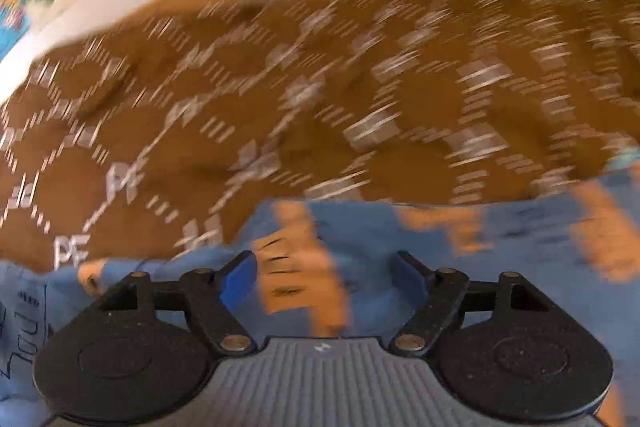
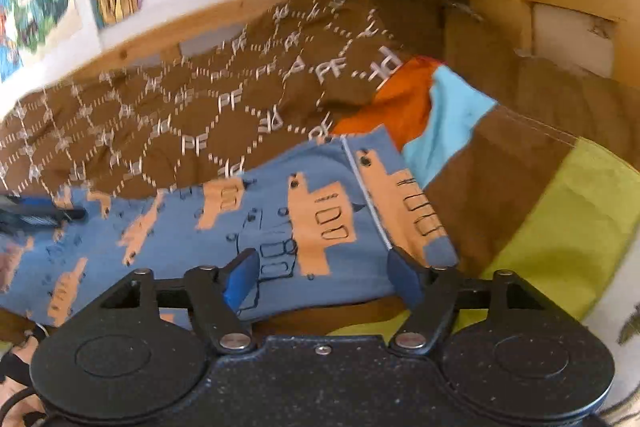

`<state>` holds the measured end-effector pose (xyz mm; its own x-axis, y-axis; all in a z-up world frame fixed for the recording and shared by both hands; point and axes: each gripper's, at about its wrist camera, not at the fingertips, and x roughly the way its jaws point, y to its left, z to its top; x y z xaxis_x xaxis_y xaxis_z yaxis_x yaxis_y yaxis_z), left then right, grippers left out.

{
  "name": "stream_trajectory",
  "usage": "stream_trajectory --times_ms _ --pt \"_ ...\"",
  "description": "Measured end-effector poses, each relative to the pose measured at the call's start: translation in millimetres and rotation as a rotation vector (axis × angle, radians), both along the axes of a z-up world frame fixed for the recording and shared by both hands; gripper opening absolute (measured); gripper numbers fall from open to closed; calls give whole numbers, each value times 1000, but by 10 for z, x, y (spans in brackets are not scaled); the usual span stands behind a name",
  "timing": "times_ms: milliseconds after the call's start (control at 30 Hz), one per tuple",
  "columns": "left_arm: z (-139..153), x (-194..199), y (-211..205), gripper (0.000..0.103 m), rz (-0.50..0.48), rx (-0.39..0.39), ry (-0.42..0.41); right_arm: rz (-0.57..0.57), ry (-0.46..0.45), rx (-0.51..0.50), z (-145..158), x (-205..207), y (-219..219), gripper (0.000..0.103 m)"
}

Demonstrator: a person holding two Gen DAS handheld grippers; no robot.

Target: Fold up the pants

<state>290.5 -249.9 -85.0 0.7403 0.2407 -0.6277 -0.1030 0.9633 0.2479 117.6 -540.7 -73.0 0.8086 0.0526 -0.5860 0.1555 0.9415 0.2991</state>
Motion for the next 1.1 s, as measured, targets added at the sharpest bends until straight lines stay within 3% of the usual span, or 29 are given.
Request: stream_trajectory --times_ms 33,67,133,233,333,467,567,667,800,900,1000,1100 --pt "-4 3 112 85 10 -34 -15 -1 -15 -29 45 -44 18 77" --pt "25 7 226 84 26 -43 -30 -4 -25 -69 88 -88 42 85" --pt "73 38 359 87 53 26 -35 -27 -30 -122 157 -174 43 87" --pt "163 65 462 91 126 53 -33 -46 16 -37 152 -265 -91 87" --pt "264 18 283 88 137 60 -39 -92 75 150 80 -256 -234 87" --pt "478 -45 -310 89 -69 81 -112 -158 56 422 57 -236 -435 88" --pt "647 14 -742 95 -259 -22 -159 -157 9 512 100 -224 -511 86" --pt "759 174 -1196 95 -453 -139 -151 -172 44 566 16 -209 -536 79" --pt "694 345 -1801 95 -695 -163 -122 -280 69 788 -258 -264 -650 76" --pt "533 527 -2166 94 -817 -134 -50 -338 66 832 -292 -231 -674 77" --pt "374 673 -2345 92 -849 -110 24 -355 53 787 -253 -193 -629 76" --pt "167 751 -2448 91 -850 -28 56 -406 42 757 -260 -191 -552 73"
